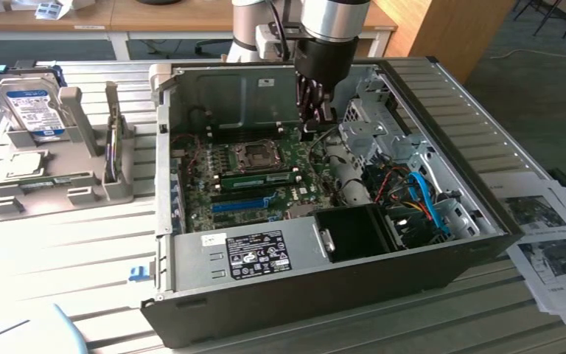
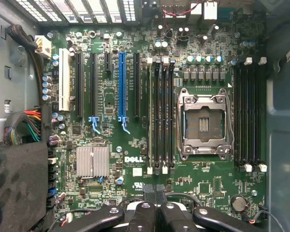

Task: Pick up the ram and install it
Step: 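Press down the ram until it locks into place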

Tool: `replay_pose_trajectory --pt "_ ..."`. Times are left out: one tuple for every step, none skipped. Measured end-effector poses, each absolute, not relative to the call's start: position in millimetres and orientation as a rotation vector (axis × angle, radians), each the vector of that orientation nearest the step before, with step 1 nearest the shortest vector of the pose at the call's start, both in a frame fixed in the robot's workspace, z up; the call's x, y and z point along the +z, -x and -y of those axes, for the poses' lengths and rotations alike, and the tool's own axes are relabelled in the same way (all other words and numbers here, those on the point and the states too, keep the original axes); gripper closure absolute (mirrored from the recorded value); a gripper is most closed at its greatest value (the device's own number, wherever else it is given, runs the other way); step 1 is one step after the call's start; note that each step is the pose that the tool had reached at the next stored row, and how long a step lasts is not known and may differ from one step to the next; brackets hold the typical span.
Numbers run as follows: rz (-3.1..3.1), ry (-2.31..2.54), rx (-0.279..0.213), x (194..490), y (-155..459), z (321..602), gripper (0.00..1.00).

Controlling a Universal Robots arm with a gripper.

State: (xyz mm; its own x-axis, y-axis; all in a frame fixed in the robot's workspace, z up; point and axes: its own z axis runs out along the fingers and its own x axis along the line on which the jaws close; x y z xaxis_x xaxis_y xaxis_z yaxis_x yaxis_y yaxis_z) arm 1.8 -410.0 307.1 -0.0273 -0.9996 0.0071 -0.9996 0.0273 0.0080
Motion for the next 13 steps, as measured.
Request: replay_pose_trajectory --pt "2.244 -2.183 -0.001 307 -2 410 0.91" --pt "2.244 -2.184 -0.001 307 -2 410 0.91" --pt "2.244 -2.184 -0.001 306 -2 410 0.91" --pt "2.244 -2.184 -0.001 305 -2 410 0.91" --pt "2.244 -2.184 -0.001 303 -2 410 0.91" --pt "2.244 -2.184 -0.001 302 -2 410 0.91" --pt "2.244 -2.184 -0.001 300 -2 410 0.91" --pt "2.244 -2.183 -0.001 298 -2 410 0.91" --pt "2.244 -2.183 -0.001 297 -2 410 0.91" --pt "2.244 -2.184 -0.001 295 -2 410 0.91" --pt "2.244 -2.184 -0.001 293 -2 410 0.91" --pt "2.244 -2.183 -0.001 291 -2 410 0.91" --pt "2.244 -2.183 -0.001 289 -2 410 0.91"
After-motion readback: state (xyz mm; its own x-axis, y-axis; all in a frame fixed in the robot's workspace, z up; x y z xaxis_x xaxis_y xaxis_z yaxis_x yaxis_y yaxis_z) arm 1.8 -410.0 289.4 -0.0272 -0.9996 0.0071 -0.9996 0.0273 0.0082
